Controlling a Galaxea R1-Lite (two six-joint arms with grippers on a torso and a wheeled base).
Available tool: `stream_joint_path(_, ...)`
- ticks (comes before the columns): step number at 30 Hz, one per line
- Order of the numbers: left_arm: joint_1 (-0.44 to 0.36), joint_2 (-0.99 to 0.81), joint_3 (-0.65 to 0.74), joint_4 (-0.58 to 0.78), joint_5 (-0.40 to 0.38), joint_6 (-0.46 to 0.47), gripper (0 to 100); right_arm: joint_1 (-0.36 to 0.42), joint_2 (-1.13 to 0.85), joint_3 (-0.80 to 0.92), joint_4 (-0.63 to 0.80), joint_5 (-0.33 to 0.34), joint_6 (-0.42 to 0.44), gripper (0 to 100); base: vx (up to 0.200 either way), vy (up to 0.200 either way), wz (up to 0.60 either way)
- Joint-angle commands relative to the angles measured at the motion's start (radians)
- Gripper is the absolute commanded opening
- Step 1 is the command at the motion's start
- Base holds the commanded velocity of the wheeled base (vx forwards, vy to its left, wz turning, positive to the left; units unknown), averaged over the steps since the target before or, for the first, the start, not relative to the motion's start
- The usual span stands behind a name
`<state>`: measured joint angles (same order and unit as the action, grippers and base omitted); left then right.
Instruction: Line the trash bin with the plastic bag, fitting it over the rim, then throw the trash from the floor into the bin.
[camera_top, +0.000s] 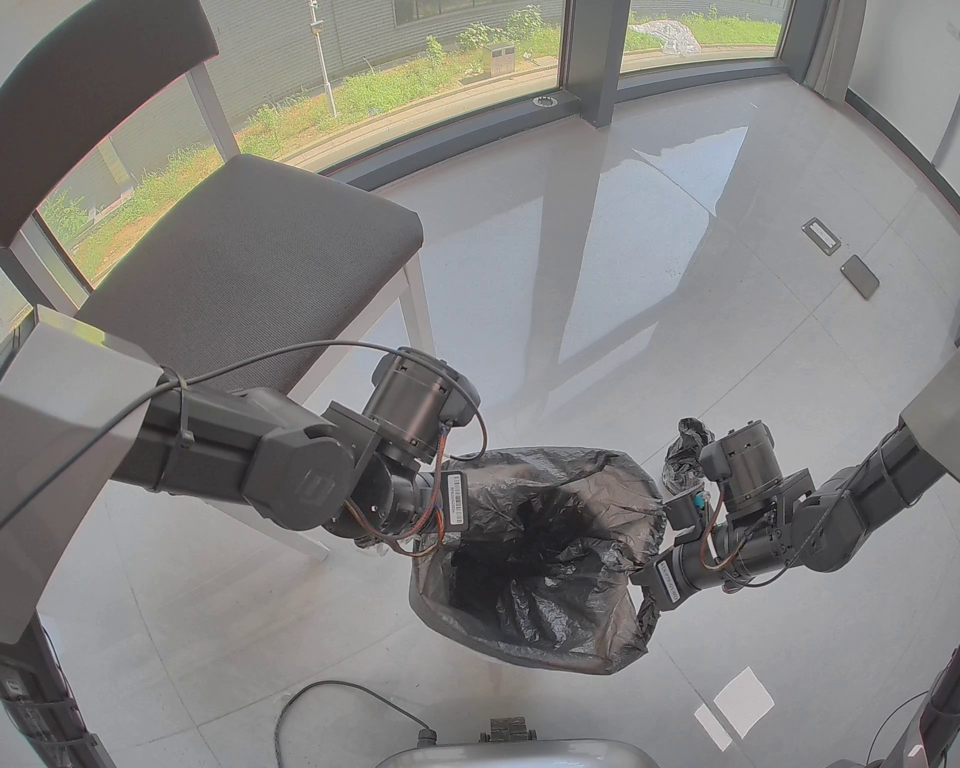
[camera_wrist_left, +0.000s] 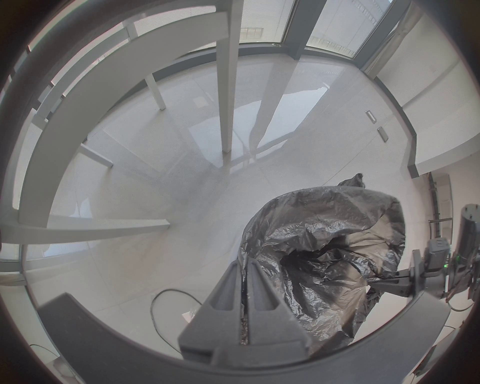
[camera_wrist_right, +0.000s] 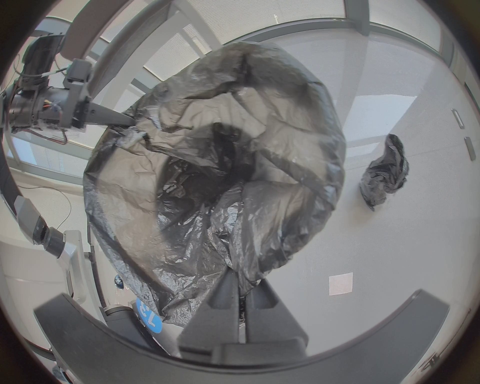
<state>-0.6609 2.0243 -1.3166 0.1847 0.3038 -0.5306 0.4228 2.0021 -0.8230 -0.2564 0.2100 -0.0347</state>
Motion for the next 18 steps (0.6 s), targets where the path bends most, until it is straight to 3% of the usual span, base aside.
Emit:
stream_joint_path(1, 0.037, 0.002, 0.046, -0.004, 0.008, -0.002, 0, 0.051, 0.009, -0.013, -0.001, -0.001, 0.007, 0, 0.000, 0.000, 0.00)
stream_joint_path(7, 0.067, 0.005, 0.036, -0.007, 0.008, -0.002, 0, 0.027, 0.018, -0.025, -0.001, -0.001, 0.006, 0, 0.000, 0.000, 0.00)
stream_joint_path(12, 0.040, 0.063, -0.066, -0.004, 0.009, -0.005, 0, -0.062, 0.014, -0.035, 0.000, -0.001, -0.005, 0, 0.000, 0.000, 0.00)
stream_joint_path(18, 0.021, 0.113, -0.144, 0.009, 0.014, -0.019, 0, -0.099, 0.014, -0.061, 0.003, -0.001, -0.005, 0, 0.000, 0.000, 0.00)
